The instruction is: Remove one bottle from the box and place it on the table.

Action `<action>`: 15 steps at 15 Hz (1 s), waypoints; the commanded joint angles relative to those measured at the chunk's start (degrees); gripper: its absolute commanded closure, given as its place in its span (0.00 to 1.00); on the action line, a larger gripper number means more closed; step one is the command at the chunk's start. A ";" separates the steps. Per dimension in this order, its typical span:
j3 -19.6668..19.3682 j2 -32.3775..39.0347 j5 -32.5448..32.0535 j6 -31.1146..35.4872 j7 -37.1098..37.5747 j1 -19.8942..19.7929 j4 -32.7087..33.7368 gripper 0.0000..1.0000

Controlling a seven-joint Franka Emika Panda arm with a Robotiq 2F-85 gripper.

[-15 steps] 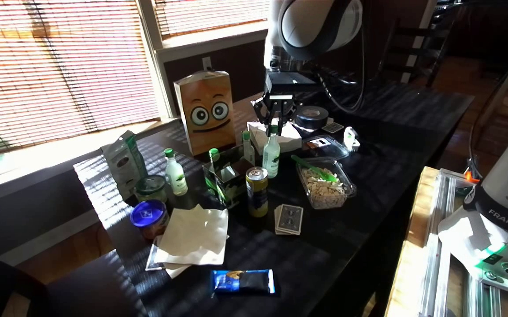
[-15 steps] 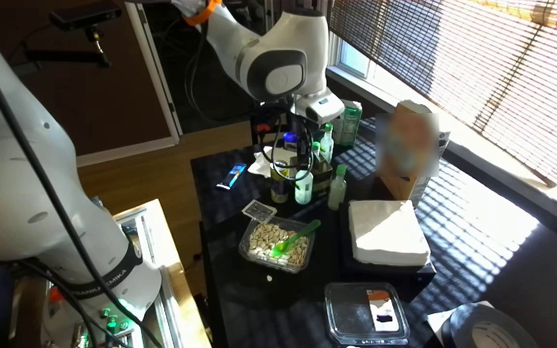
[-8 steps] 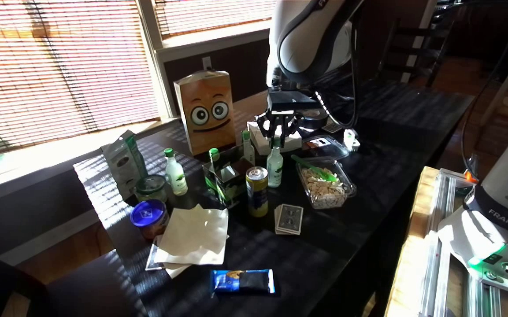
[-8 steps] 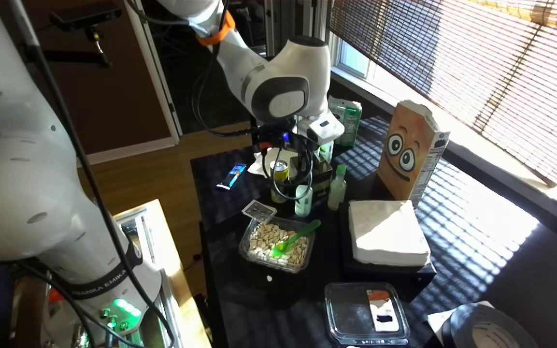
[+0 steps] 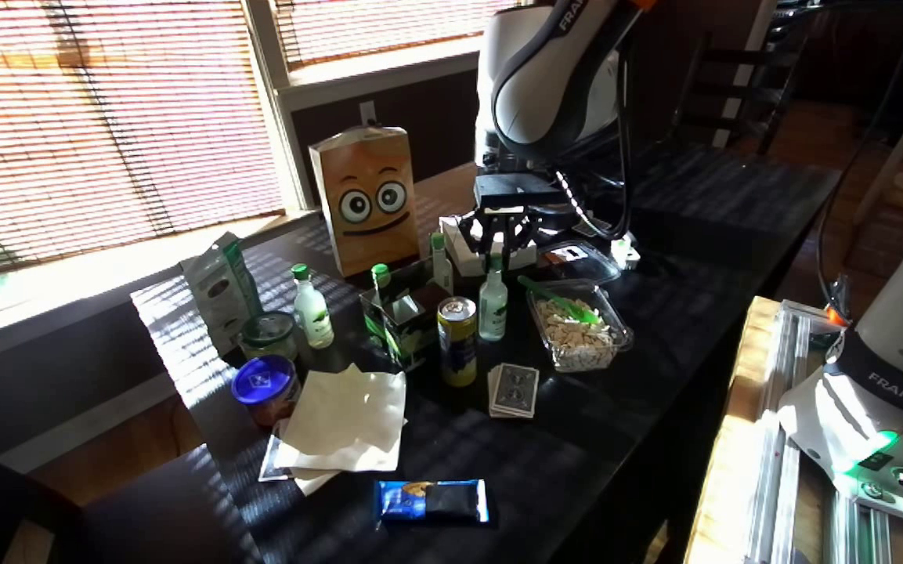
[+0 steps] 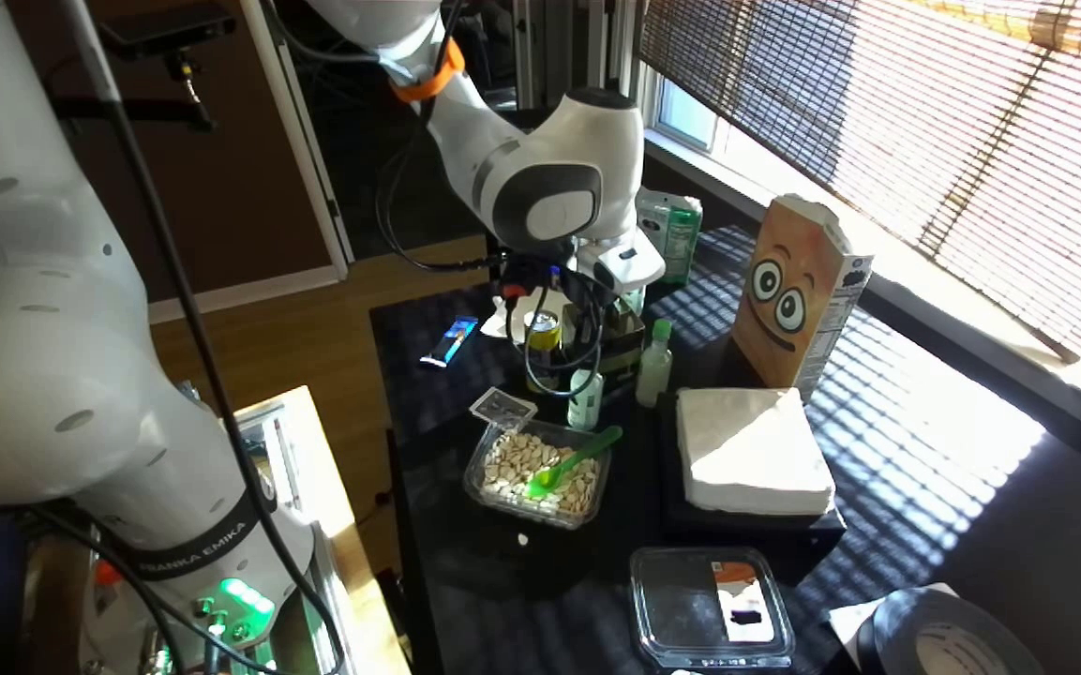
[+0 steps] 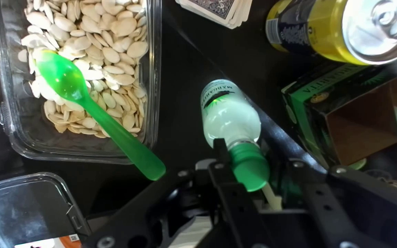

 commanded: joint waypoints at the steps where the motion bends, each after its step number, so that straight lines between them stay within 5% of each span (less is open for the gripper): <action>1: -1.49 0.42 -3.43 -1.60 4.64 1.60 1.61 0.93; 15: -1.35 1.20 -4.67 -2.16 7.33 2.16 2.47 0.93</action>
